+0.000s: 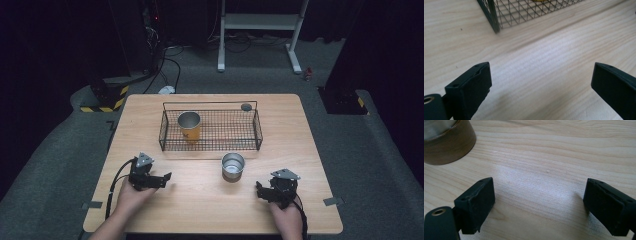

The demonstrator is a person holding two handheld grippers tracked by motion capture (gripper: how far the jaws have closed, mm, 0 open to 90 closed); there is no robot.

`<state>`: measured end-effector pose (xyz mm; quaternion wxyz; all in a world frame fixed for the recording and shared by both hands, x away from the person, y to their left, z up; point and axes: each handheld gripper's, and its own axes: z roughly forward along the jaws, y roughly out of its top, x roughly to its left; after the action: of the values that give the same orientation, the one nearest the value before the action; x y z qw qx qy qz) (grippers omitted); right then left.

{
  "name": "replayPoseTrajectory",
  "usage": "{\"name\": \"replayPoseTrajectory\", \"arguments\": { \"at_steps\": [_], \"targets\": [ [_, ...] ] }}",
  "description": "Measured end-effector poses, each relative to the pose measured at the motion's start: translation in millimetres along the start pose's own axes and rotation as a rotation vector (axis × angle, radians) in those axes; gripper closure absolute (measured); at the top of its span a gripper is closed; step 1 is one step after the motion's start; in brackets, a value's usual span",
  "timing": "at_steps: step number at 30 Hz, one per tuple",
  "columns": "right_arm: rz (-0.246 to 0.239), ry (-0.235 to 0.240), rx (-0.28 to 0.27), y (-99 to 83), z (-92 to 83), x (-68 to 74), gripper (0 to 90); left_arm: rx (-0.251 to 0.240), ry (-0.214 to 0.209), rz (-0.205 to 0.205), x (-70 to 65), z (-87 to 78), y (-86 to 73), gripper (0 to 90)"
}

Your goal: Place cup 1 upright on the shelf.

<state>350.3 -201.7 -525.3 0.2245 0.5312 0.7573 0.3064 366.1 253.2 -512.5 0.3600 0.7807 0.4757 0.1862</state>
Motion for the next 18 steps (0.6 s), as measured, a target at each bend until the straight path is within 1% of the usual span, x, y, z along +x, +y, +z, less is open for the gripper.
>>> {"name": "replayPoseTrajectory", "arguments": {
  "at_steps": [3, 5, 8, 13, 15, 18],
  "targets": [
    [0.002, 0.0, 0.001, 0.1, -0.1, 0.1, 10.2, 0.021, -0.004, 0.013, -3.2, 0.0, -7.3, 3.5],
    [0.0, 0.0, 0.0, 0.0, 0.0, 0.0, 10.2, 0.031, -0.014, 0.014, -4.9, -0.1, -10.5, 3.5],
    [0.0, 0.0, 0.0, 0.0, 0.0, 0.0, 10.2, 0.05, -0.017, 0.031, -8.6, -0.3, -15.2, 3.5],
    [-0.001, 0.0, 0.001, 0.0, 0.0, 0.0, 10.2, 0.053, -0.008, 0.05, -12.0, 0.4, -20.5, 3.5],
    [-0.002, 0.001, 0.001, 0.0, -0.1, 0.1, 10.2, 0.058, -0.007, 0.049, -14.0, -0.3, -20.9, 3.4],
    [-0.006, 0.003, 0.0, -0.1, -0.2, 0.0, 10.3, 0.052, 0.0, 0.063, -16.1, -0.1, -22.2, 3.4]
  ]
}}
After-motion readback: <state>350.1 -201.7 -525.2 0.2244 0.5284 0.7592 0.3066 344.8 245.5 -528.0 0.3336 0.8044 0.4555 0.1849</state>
